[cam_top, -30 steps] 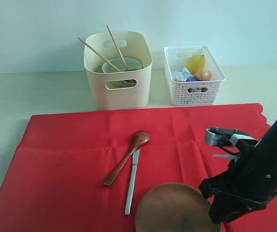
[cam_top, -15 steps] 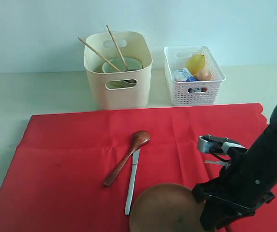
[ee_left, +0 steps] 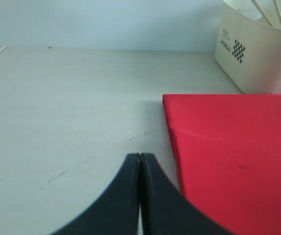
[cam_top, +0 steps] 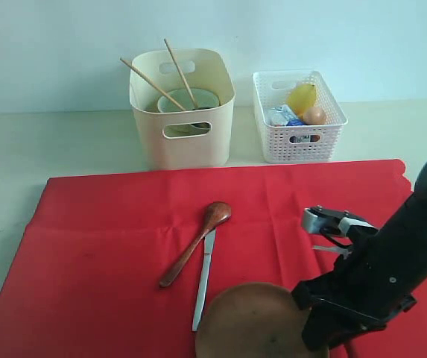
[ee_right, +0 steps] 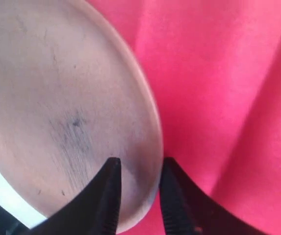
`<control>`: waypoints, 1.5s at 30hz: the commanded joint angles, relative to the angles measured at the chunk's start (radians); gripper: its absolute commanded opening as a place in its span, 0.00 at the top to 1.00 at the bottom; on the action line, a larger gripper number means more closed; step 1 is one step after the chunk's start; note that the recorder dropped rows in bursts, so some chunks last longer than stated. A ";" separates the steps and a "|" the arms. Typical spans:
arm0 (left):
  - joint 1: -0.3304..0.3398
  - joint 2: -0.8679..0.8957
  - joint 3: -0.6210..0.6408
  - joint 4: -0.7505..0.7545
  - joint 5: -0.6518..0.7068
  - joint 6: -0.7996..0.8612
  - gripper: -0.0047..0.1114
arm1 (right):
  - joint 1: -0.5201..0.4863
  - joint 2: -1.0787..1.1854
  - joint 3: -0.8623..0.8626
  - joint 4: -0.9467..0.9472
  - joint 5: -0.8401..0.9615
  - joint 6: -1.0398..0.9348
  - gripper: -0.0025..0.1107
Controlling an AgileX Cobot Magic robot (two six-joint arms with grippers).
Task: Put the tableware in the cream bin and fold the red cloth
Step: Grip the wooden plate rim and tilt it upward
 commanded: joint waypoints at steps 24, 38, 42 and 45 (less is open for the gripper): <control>-0.001 -0.007 0.003 0.000 -0.013 0.004 0.96 | -0.005 0.003 -0.006 0.070 -0.028 -0.075 0.73; -0.001 -0.007 0.003 0.000 -0.013 0.004 0.96 | -0.005 0.076 -0.006 0.161 -0.070 -0.226 0.86; -0.001 -0.007 0.003 0.000 -0.013 0.004 0.96 | -0.005 0.076 -0.006 0.154 -0.078 -0.242 0.98; -0.001 -0.007 0.003 0.000 -0.013 0.004 0.96 | -0.005 0.068 -0.006 0.154 -0.092 -0.247 0.98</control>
